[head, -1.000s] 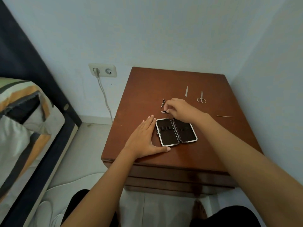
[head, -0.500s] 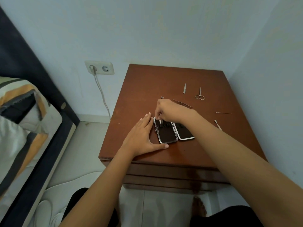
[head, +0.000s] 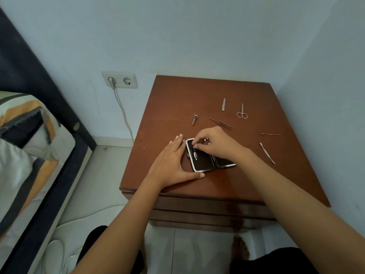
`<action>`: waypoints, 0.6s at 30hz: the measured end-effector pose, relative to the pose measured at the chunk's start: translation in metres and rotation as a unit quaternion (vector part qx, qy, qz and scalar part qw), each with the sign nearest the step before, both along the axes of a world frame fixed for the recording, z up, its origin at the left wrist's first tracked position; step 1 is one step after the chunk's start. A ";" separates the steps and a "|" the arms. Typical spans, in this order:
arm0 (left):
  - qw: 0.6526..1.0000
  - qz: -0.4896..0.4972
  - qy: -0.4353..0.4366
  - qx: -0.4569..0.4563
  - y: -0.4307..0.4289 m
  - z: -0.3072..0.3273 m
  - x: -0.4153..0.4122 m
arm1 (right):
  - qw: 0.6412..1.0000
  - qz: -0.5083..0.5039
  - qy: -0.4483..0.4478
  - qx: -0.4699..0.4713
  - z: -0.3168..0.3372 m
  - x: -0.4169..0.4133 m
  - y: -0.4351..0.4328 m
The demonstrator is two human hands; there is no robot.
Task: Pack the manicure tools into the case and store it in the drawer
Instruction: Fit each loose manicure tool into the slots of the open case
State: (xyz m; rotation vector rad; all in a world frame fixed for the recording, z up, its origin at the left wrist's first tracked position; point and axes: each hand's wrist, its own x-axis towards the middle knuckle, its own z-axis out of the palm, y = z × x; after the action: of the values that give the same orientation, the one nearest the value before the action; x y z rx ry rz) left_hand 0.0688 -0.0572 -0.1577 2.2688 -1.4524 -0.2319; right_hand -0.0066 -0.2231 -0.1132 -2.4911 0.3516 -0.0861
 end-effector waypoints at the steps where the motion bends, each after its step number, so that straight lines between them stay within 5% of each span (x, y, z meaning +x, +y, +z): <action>1: 1.000 0.001 0.000 -0.002 0.000 0.000 0.000 | 1.000 -0.014 -0.016 -0.003 0.003 0.005 -0.003; 4: 1.000 -0.001 0.000 -0.002 0.000 -0.001 0.000 | 0.990 -0.114 -0.082 0.009 0.008 0.030 -0.017; 8: 1.000 -0.001 0.002 -0.005 -0.001 -0.003 0.002 | 0.978 -0.204 -0.043 0.001 -0.005 0.069 -0.027; 15: 1.000 -0.006 0.005 -0.008 -0.001 -0.006 0.003 | 0.974 -0.223 -0.039 -0.026 -0.027 0.085 -0.023; 18: 1.000 -0.005 0.006 -0.007 -0.001 -0.005 0.003 | 0.976 -0.202 -0.075 0.037 -0.020 0.070 -0.020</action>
State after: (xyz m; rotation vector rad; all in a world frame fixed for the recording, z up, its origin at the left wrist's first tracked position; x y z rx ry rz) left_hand 0.0714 -0.0585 -0.1629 2.2450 -1.4553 -0.2385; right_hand 0.0632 -0.2434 -0.1332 -2.2884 0.7767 -0.4157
